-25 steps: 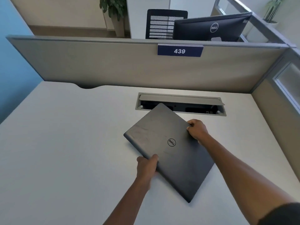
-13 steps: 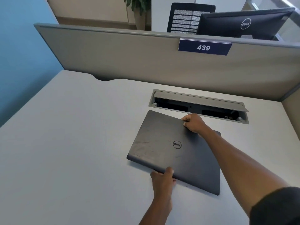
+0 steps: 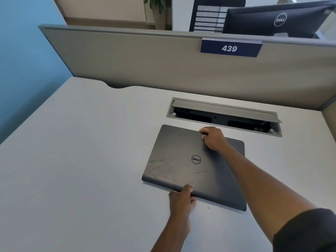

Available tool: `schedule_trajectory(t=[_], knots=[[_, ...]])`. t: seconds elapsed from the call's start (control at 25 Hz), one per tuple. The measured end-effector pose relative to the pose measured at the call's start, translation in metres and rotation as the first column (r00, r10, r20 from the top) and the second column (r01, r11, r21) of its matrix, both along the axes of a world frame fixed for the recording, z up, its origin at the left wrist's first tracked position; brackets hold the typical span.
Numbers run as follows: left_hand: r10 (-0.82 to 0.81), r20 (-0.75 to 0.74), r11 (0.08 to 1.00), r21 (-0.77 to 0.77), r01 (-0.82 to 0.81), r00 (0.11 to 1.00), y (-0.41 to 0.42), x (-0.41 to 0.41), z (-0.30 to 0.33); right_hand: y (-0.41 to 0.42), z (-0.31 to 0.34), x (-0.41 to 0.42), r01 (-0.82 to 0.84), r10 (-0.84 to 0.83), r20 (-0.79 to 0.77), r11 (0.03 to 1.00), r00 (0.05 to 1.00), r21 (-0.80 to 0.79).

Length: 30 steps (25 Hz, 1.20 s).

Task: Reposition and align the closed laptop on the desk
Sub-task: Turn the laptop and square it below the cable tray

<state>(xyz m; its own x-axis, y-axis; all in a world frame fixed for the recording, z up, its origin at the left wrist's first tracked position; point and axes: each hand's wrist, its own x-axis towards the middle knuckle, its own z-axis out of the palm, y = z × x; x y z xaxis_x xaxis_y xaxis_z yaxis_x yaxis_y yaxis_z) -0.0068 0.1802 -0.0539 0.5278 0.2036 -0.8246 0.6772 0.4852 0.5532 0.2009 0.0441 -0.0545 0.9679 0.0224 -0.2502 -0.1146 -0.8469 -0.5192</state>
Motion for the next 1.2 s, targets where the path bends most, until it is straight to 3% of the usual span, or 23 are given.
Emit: schedule_trajectory(t=[0.2,0.36,0.56,0.68,0.76,0.84,0.88,0.92,1.08,1.2], knots=[[0.009,-0.027,0.997,-0.075,-0.011,1.0,0.007,0.001,0.006,0.0,-0.006,-0.03,-0.05,0.064,0.122,0.992,0.991,-0.112],[-0.023,-0.019,0.985,-0.173,0.019,1.0,0.017,0.004,0.013,-0.006,-0.016,-0.068,-0.054,0.069,0.093,0.986,0.993,-0.16],[-0.232,-0.013,0.968,-0.1,0.23,0.973,0.039,0.0,0.016,-0.019,-0.018,-0.126,0.011,0.001,0.093,0.992,0.996,-0.123],[-0.416,0.029,0.906,0.095,0.412,0.909,0.069,0.001,0.015,-0.03,-0.015,-0.164,0.134,-0.122,0.107,0.985,0.987,-0.113],[-0.511,0.038,0.788,0.421,0.449,0.859,0.091,0.006,0.014,-0.037,-0.014,-0.186,0.269,-0.257,0.118,0.957,0.959,-0.106],[-0.595,-0.031,0.493,0.775,0.395,0.803,0.11,0.011,0.02,-0.042,-0.011,-0.208,0.431,-0.427,0.09,0.901,0.9,-0.042],[-0.636,-0.077,0.335,0.869,0.365,0.768,0.119,0.016,0.02,-0.044,-0.011,-0.216,0.479,-0.478,0.065,0.878,0.876,-0.002],[-0.676,-0.131,0.23,0.897,0.376,0.725,0.127,0.021,0.02,-0.046,-0.01,-0.223,0.492,-0.493,0.045,0.87,0.869,0.034],[-0.852,-0.272,0.027,0.831,0.556,0.448,0.148,0.034,0.012,-0.05,-0.012,-0.247,0.398,-0.402,-0.001,0.907,0.916,0.136],[-0.863,-0.28,-0.02,0.851,0.525,0.421,0.153,0.036,0.005,-0.052,-0.016,-0.255,0.413,-0.412,-0.033,0.902,0.911,0.128]])
